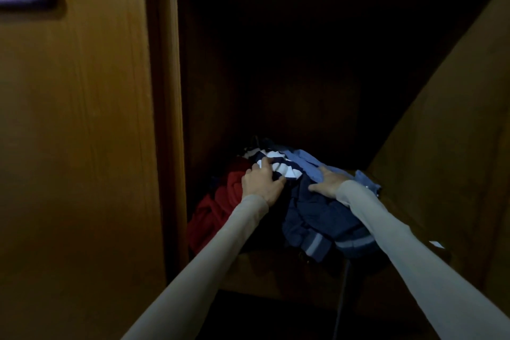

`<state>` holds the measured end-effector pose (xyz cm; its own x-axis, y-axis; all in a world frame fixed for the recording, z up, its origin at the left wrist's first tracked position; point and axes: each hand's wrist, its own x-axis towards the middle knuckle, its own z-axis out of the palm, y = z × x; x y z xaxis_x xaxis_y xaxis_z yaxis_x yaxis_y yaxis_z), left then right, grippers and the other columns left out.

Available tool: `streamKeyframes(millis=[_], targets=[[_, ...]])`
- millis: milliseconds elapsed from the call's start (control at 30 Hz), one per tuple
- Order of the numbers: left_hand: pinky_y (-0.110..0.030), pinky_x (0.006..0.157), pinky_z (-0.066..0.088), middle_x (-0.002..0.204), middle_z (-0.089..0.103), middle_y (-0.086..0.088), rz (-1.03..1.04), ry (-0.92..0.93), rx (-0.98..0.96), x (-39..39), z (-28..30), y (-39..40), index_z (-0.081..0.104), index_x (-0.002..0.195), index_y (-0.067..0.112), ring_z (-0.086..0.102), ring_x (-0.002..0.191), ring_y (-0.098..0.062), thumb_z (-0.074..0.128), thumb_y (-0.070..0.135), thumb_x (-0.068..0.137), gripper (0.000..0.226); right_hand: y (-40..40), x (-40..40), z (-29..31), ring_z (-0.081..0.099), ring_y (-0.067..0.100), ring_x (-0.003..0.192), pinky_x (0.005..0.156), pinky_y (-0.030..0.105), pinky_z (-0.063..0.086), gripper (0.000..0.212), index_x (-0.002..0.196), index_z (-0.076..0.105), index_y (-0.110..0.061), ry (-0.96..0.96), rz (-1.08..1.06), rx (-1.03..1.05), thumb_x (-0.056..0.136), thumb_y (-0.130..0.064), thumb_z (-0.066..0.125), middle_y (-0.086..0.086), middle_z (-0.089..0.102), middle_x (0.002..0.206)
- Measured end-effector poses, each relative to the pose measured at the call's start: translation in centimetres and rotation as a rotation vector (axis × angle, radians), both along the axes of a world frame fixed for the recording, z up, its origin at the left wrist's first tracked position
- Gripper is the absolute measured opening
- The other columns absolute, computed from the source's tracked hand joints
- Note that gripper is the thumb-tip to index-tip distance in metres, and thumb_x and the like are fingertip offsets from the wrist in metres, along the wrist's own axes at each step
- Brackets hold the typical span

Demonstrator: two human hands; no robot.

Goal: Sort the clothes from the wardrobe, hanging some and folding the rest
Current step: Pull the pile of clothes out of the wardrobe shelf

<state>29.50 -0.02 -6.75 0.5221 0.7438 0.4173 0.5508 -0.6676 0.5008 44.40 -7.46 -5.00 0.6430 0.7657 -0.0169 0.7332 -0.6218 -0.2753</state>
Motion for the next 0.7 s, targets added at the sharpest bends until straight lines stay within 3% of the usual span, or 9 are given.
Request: streamKeyframes(millis=[167, 467, 567, 633, 700], targets=[[-0.034, 0.098, 0.033, 0.128, 0.051, -0.015, -0.106, -0.090, -0.026, 0.8, 0.1, -2.4, 0.040, 0.134, 0.018, 0.048, 0.118, -0.032, 0.052, 0.033, 0.091, 0.046, -3.0, 0.5, 0.6, 0.035, 0.029, 0.134, 0.098, 0.029, 0.038, 0.076, 0.151, 0.002, -0.020, 0.015, -0.065, -0.004, 0.094, -0.041, 0.048, 0.008, 0.017, 0.156], [-0.036, 0.097, 0.035, 0.130, 0.049, -0.015, -0.203, -0.085, 0.004, 2.4, -0.1, -6.0, 0.039, 0.135, 0.016, 0.048, 0.117, -0.033, 0.049, 0.042, 0.092, 0.052, -7.8, 1.9, 1.0, 0.028, 0.031, 0.137, 0.103, 0.029, 0.032, 0.069, 0.150, 0.007, -0.019, 0.075, -0.195, 0.050, 0.096, -0.032, 0.048, 0.012, 0.015, 0.155], [-0.040, 0.098, 0.033, 0.134, 0.047, -0.014, -0.100, -0.089, 0.056, 1.5, 0.3, -5.5, 0.037, 0.134, 0.014, 0.043, 0.121, -0.032, 0.043, 0.048, 0.093, 0.053, -7.0, 2.0, 1.2, 0.035, 0.031, 0.132, 0.101, 0.029, 0.033, 0.054, 0.146, 0.025, -0.012, 0.147, -0.196, 0.130, 0.096, -0.023, 0.045, 0.016, 0.028, 0.149], [-0.047, 0.106, 0.023, 0.143, 0.037, -0.016, 0.040, -0.017, 0.089, 1.2, 0.6, -5.0, 0.031, 0.139, 0.012, 0.031, 0.131, -0.033, 0.040, 0.056, 0.091, 0.066, -6.8, 1.8, 1.7, 0.047, 0.031, 0.118, 0.096, 0.034, 0.038, 0.049, 0.134, 0.039, -0.011, 0.238, -0.196, 0.227, 0.091, -0.034, 0.048, 0.016, 0.044, 0.133], [-0.054, 0.112, 0.010, 0.151, 0.020, -0.020, 0.124, 0.071, -0.014, 0.8, 1.2, -4.4, 0.018, 0.147, 0.012, 0.014, 0.140, -0.038, 0.038, 0.072, 0.083, 0.090, -6.4, 1.9, 2.0, 0.039, 0.033, 0.128, 0.098, 0.036, 0.035, 0.066, 0.143, 0.030, -0.018, 0.280, -0.224, 0.286, 0.089, -0.052, 0.049, 0.013, 0.035, 0.144]])
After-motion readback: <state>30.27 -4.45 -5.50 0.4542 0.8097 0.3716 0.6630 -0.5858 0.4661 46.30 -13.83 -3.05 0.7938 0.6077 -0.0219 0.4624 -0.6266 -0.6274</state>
